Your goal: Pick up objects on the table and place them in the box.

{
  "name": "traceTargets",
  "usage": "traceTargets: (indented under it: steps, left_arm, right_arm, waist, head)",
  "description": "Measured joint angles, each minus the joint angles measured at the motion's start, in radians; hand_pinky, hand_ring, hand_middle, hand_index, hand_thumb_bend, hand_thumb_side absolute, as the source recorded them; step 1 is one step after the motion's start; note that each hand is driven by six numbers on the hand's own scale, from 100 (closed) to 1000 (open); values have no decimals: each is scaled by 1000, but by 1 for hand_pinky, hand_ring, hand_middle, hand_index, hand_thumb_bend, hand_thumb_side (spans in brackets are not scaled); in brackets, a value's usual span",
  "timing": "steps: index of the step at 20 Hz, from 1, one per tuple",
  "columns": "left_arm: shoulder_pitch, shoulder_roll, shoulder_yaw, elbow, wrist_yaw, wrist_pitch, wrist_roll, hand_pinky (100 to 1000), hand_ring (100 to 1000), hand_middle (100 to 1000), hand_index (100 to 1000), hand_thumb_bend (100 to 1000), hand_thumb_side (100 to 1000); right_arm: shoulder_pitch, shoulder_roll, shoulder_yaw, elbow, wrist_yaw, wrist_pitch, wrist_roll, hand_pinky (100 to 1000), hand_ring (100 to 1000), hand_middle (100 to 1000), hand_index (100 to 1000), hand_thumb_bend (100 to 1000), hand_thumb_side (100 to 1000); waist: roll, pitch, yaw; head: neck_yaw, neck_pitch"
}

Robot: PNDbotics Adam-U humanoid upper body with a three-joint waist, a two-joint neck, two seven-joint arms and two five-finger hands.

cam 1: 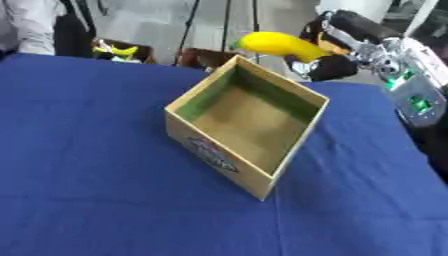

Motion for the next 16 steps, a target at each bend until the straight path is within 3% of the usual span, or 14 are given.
traceTargets:
  steps: [16]
  left_arm:
    - [-19,-8,0,0,-4,-4,-8,176,257,328,490,100,1000]
  right_arm:
    - [-16,34,27,50,64,-26,-1,705,739,461,584,100,584]
  waist:
    - [-14,25,27]
  head:
    - [-22,-17]
